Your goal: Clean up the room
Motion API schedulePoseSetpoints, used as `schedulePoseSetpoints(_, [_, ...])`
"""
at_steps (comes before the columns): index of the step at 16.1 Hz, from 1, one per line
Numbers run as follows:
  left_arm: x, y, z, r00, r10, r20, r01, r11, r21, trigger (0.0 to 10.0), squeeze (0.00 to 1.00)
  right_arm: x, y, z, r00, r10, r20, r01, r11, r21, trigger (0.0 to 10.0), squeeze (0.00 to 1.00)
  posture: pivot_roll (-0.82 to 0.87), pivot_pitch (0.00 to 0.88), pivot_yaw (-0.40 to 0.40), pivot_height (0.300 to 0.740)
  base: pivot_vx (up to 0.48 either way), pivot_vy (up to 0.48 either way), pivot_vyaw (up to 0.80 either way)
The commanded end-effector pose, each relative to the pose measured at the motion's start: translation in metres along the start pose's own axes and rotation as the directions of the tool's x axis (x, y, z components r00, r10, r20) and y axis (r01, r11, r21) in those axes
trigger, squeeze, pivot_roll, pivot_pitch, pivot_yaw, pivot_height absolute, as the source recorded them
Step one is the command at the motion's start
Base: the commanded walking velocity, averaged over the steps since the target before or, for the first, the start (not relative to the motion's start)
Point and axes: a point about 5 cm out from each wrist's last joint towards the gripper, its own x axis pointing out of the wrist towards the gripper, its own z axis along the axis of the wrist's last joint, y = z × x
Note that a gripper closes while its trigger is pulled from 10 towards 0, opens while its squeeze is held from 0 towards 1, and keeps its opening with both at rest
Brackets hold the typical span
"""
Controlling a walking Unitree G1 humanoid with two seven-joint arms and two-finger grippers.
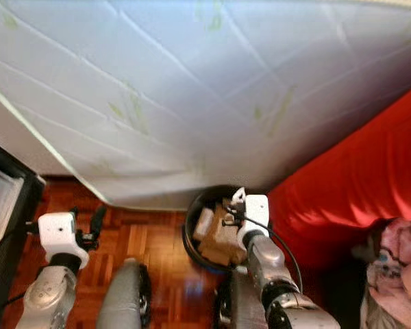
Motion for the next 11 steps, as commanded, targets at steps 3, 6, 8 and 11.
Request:
schedulePoseSetpoints(3, [-0.015,-0.003,0.008,1.0,0.005,-0.024,-0.005,1.0,0.0,10.0,0.0,-0.003,0.002,-0.016,0.996,-0.011,-0.086,0.011,1.0,0.002,10.0,0.0,0.23,0.516,-0.051,0.65,0.0,0.0,0.0])
schedulePoseSetpoints(6, [-0.024,-0.005,0.009,0.999,0.007,-0.046,-0.008,1.0,-0.004,10.0,0.0,-0.003,0.003,-0.019,0.994,-0.012,-0.107,0.012,1.0,0.003,10.0,0.0,0.24,0.544,-0.054,0.65,0.0,0.0,0.0])
schedulePoseSetpoints(8, [-0.028,-0.006,0.01,0.998,0.01,-0.058,-0.01,1.0,-0.007,10.0,0.0,-0.002,0.005,-0.019,0.994,-0.007,-0.112,0.008,1.0,0.004,10.0,0.0,0.24,0.554,-0.056,0.65,0.0,0.0,0.0])
schedulePoseSetpoints(11, [-0.034,-0.005,0.013,0.997,0.017,-0.077,-0.018,1.0,-0.008,10.0,0.0,-0.002,0.007,-0.02,0.993,-0.001,-0.118,0.002,1.0,0.005,10.0,1.0,0.25,0.564,-0.055,0.65,0.0,0.0,0.0])
